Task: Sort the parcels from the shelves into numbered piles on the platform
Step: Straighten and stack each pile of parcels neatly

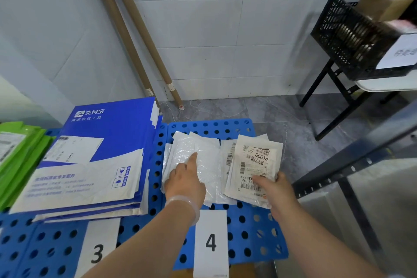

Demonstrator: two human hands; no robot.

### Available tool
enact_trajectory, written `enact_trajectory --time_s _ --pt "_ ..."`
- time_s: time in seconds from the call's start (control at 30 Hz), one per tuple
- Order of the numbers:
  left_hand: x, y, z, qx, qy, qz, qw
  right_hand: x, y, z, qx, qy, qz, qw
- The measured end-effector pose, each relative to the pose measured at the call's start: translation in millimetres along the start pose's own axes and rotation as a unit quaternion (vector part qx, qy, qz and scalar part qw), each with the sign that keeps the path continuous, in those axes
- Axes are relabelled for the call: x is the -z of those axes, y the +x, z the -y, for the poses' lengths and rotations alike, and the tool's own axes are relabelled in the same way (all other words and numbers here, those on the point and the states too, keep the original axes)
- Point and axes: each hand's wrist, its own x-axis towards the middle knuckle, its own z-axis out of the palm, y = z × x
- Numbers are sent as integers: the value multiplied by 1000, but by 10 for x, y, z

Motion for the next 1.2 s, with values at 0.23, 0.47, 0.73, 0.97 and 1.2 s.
enact_trajectory --time_s 0.23,0.47,0.73,0.97,1.2 --pt "11 16 -73 21 14 -14 1000 41 5 11 7 -28 -9 1000" --pt "117 -34 -93 19 -272 -21 962 41 28 79 23 -43 -15 999" --pt "42 -178 -548 -152 -299 -29 942 -146 41 41 32 -52 40 997" --pt "-212 -165 -556 -176 -247 154 940 -79 35 66 -15 0 114 993" --pt "-52 -76 -267 -148 -129 19 980 14 53 36 27 -54 30 998"
